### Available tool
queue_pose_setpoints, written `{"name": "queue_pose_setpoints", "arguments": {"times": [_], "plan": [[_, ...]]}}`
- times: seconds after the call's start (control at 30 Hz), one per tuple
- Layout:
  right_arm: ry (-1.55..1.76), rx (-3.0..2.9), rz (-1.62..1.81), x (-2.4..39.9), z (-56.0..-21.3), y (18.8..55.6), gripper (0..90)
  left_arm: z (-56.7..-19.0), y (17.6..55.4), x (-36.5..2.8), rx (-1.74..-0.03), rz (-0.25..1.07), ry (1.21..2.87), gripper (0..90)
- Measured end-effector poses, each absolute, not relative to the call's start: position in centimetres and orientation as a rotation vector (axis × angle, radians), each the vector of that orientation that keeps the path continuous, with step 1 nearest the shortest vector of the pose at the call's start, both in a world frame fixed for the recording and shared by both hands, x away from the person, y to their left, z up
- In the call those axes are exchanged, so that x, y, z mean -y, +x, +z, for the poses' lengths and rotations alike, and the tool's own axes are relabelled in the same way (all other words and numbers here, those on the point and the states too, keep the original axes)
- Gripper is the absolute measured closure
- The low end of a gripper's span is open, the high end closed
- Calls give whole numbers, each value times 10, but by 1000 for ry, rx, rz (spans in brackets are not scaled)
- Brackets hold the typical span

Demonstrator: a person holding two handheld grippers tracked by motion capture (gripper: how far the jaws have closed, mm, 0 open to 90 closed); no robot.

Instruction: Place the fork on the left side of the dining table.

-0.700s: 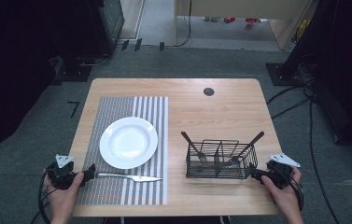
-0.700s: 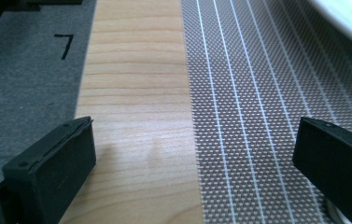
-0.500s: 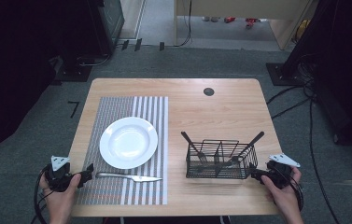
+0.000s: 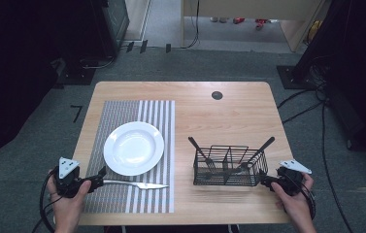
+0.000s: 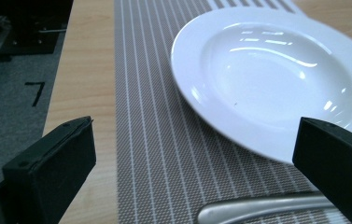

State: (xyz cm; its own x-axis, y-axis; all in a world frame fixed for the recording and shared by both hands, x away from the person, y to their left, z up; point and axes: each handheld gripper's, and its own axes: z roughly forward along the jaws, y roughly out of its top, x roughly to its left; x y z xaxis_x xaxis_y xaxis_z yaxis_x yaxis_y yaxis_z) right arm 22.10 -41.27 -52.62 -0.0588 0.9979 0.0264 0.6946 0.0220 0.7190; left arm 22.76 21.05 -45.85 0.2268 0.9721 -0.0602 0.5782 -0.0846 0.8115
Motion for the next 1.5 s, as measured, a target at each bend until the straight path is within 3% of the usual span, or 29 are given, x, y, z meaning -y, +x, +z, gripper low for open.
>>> {"name": "queue_pose_setpoints", "arguments": {"times": [0.83, 0.93, 1.37, 1.4, 1.5], "plan": [[1722, -1804, 793, 413, -526, 221, 54, -415, 248, -91, -1112, 515, 1833, 0], [1722, -1803, 793, 413, -526, 221, 54, -412, 250, -79, -1086, 513, 1837, 47], [1721, -1804, 793, 413, -526, 221, 55, -406, 257, -42, -1007, 429, 1845, 75], [1722, -1803, 793, 413, -526, 221, 55, -405, 258, -37, -992, 423, 1843, 163], [1722, -1804, 793, 413, -526, 221, 55, -405, 260, -33, -968, 388, 1846, 185]]}}
